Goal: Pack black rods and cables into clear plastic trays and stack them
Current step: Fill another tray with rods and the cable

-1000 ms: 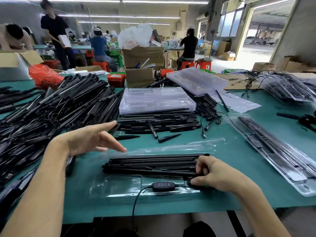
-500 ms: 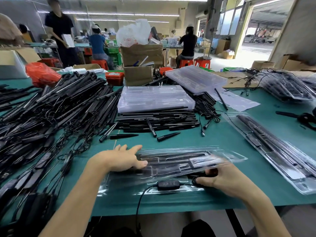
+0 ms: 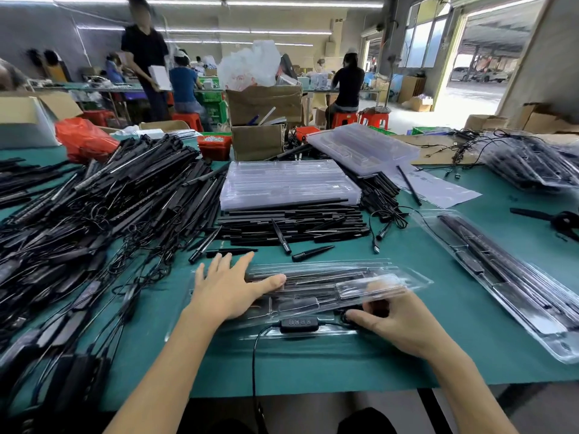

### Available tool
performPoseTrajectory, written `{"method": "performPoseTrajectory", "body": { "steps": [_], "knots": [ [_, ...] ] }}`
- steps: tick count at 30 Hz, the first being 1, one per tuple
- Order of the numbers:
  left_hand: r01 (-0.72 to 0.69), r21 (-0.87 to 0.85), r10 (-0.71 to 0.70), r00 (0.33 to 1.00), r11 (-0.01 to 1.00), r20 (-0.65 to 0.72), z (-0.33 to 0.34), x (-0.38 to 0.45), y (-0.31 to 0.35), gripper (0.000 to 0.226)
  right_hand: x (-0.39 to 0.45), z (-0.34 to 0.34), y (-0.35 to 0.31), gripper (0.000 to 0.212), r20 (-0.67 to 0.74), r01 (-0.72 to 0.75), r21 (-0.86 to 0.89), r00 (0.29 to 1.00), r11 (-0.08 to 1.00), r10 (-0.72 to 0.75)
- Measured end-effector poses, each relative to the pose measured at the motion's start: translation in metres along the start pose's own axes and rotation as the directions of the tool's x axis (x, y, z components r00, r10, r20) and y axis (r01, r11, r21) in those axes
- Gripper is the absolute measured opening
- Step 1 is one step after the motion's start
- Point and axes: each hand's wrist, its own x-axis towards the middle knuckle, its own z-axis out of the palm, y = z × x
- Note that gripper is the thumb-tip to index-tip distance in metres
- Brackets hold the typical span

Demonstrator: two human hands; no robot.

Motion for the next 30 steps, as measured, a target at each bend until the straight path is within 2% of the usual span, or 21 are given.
{"method": "performPoseTrajectory", "body": {
  "steps": [3,6,8,10,11,13,14,15,17,19,21,22,24,25,27,30],
  "knots": [
    [0.001,0.0,-0.001,1.0,1.0,-0.003,0.0,0.003,-0.001,0.119,-0.004,-0.006,0.002,0.028,-0.114,0.07,0.062,0.992,0.996,-0.062],
    [0.003,0.062,0.001,0.998,0.998,-0.063,0.005,0.004,-0.002,0.119,-0.013,-0.015,0.012,0.041,-0.248,0.078,0.163,0.968,0.984,-0.035],
    [-0.001,0.108,0.012,0.995,0.994,-0.103,0.01,0.004,-0.004,0.122,-0.02,-0.02,0.017,0.037,-0.317,0.1,0.278,0.948,0.955,-0.007],
    [-0.002,0.122,0.016,0.993,0.993,-0.117,0.013,0.004,-0.004,0.126,-0.022,-0.019,0.019,0.037,-0.47,0.137,0.372,0.881,0.918,0.059],
    [-0.003,0.122,0.017,0.993,0.993,-0.12,0.014,0.004,-0.004,0.128,-0.021,-0.019,0.02,0.042,-0.561,0.125,0.381,0.819,0.916,0.122],
    [-0.002,0.129,0.018,0.992,0.992,-0.127,0.015,0.004,-0.004,0.129,-0.017,-0.019,0.021,0.051,-0.683,0.006,0.324,0.694,0.946,0.229],
    [-0.002,0.133,0.02,0.991,0.991,-0.13,0.016,0.004,-0.005,0.128,-0.014,-0.02,0.021,0.05,-0.691,-0.061,0.294,0.677,0.954,0.255],
    [-0.007,0.135,0.026,0.99,0.991,-0.137,0.016,0.003,-0.005,0.125,-0.011,-0.02,0.021,0.045,-0.658,-0.108,0.273,0.704,0.956,0.267],
    [-0.043,0.129,0.065,0.983,0.991,-0.173,0.017,0.002,-0.005,0.115,-0.005,-0.019,0.016,0.025,-0.523,-0.183,0.229,0.805,0.956,0.279],
    [-0.145,0.136,0.174,0.955,0.98,-0.242,0.017,0.001,-0.004,0.102,0.0,-0.012,0.01,0.03,-0.37,-0.295,0.108,0.874,0.949,0.314],
    [-0.325,0.168,0.362,0.885,0.931,-0.293,0.015,-0.001,-0.003,0.09,0.002,-0.005,0.005,0.043,-0.263,-0.411,-0.125,0.891,0.903,0.369],
    [-0.424,0.174,0.458,0.84,0.889,-0.292,0.013,-0.002,-0.002,0.085,0.003,-0.003,0.003,0.047,-0.242,-0.433,-0.19,0.891,0.881,0.385],
    [-0.567,0.185,0.596,0.766,0.803,-0.241,0.009,-0.005,0.0,0.079,0.002,-0.002,0.003,0.051,-0.213,-0.449,-0.188,0.887,0.873,0.41],
    [-0.596,0.196,0.627,0.754,0.779,-0.197,0.008,-0.006,0.001,0.078,0.001,-0.003,0.002,0.052,-0.2,-0.452,-0.181,0.886,0.873,0.418],
    [-0.57,0.182,0.591,0.801,0.802,-0.097,0.005,-0.006,0.002,0.079,0.0,-0.003,0.003,0.053,-0.18,-0.449,-0.194,0.89,0.872,0.419],
    [-0.449,0.1,0.446,0.893,0.888,0.054,0.003,-0.003,0.005,0.083,0.001,-0.004,0.0,0.054,-0.173,-0.455,-0.2,0.888,0.868,0.426]
  ]
}}
